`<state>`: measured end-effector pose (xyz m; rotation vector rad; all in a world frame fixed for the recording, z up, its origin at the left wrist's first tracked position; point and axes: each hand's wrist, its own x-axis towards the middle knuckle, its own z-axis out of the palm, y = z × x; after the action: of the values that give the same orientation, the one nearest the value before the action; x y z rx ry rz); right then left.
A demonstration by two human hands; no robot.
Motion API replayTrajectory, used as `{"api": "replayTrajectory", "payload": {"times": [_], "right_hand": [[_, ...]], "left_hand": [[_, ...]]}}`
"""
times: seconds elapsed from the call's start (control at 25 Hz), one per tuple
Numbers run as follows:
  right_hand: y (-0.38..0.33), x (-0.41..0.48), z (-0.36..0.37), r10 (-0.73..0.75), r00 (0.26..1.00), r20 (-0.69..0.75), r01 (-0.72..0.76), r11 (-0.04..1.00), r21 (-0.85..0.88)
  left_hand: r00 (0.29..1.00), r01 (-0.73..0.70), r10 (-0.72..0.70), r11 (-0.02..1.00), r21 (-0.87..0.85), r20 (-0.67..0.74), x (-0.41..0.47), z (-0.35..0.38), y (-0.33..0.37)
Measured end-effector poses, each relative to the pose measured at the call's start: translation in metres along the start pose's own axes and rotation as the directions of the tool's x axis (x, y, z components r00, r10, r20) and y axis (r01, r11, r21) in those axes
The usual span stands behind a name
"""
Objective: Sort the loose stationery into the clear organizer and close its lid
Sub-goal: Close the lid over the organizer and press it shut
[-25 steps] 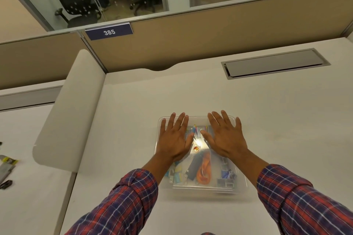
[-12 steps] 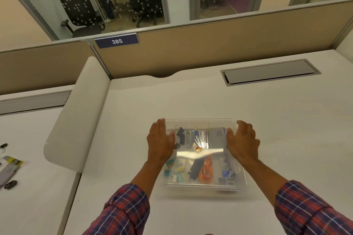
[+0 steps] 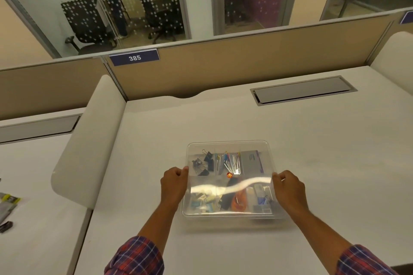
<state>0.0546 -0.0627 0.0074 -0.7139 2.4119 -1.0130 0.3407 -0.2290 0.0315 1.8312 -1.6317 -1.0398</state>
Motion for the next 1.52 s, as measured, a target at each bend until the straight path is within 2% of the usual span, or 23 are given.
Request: {"api": "replayTrajectory", "payload": {"times": [0.44,0.68,0.92,1.2,1.52], "right_hand": [[0.015,0.024,-0.026,0.003,1.0,-0.015,-0.001,0.989,0.149],[0.034,0.098,-0.088,0.035,0.999,0.013,-0.037,0.985,0.17],[0.046,0.198,-0.158,-0.007,1.0,-0.011,0.008,0.992,0.128],[0.054,0.276,-0.186,-0.029,1.0,-0.004,0.03,0.989,0.147],[0.072,0.279,-0.18,0.0,0.998,0.055,-0.008,0.991,0.135]], "left_hand": [[0.995,0.075,-0.064,0.984,-0.161,0.074,-0.023,0.032,0.02],[0.983,0.164,-0.123,0.916,-0.365,0.133,-0.031,0.102,0.077],[0.971,0.222,-0.16,0.871,-0.438,0.176,-0.025,0.19,0.149],[0.967,0.247,-0.194,0.873,-0.42,0.167,-0.006,0.248,0.207],[0.961,0.272,-0.238,0.898,-0.345,0.137,-0.014,0.258,0.205]]}}
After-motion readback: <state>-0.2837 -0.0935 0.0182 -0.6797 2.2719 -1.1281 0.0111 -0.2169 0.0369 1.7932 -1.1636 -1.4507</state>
